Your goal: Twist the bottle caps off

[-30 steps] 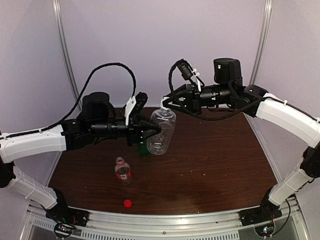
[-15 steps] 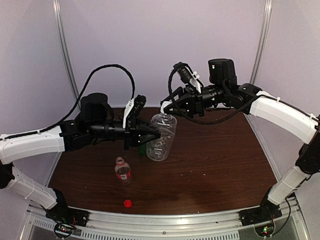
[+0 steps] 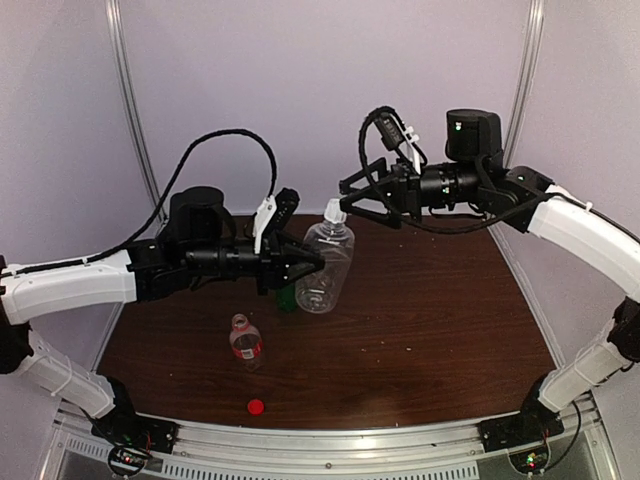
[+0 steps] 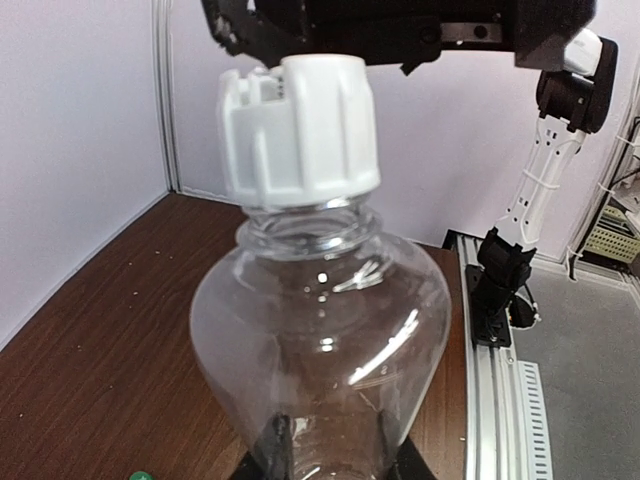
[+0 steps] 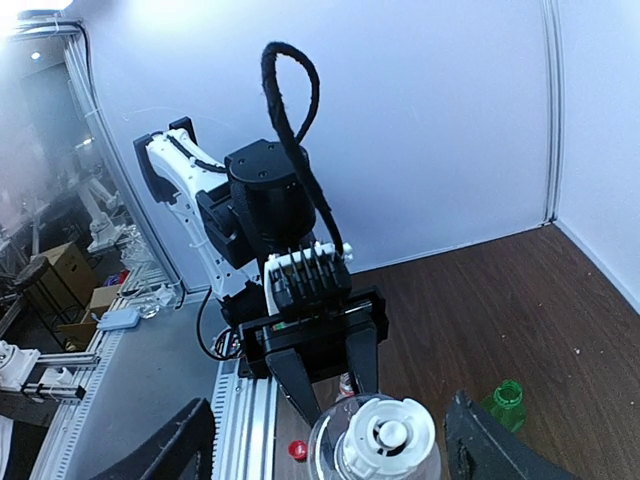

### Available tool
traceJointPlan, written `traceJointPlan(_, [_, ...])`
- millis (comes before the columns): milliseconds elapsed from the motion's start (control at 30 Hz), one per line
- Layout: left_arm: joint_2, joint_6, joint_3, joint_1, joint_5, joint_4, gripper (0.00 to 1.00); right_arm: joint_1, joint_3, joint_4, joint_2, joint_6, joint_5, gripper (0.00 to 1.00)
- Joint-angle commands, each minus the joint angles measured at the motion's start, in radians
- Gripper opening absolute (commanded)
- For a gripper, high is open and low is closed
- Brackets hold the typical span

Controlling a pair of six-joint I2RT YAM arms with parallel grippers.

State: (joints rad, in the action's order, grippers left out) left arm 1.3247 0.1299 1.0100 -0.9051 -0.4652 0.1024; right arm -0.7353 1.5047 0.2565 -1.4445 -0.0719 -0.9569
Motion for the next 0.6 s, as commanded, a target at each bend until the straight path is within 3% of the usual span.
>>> traceJointPlan(0, [0.013,-0.002,0.042,-0.005,0.082,0.036,0.04,-0.013,-0.01,-0.03,0.046,-0.117,0.173,0.81])
traceJointPlan(300, [0.027,0.024,0.047,-0.005,0.171,0.054,0.04,-0.126,0.019,0.03,0.03,-0.253,0.668,0.82])
traceJointPlan(567, [0.026,0.032,0.044,-0.005,0.208,0.057,0.04,-0.178,0.04,0.054,-0.02,-0.272,0.761,0.76])
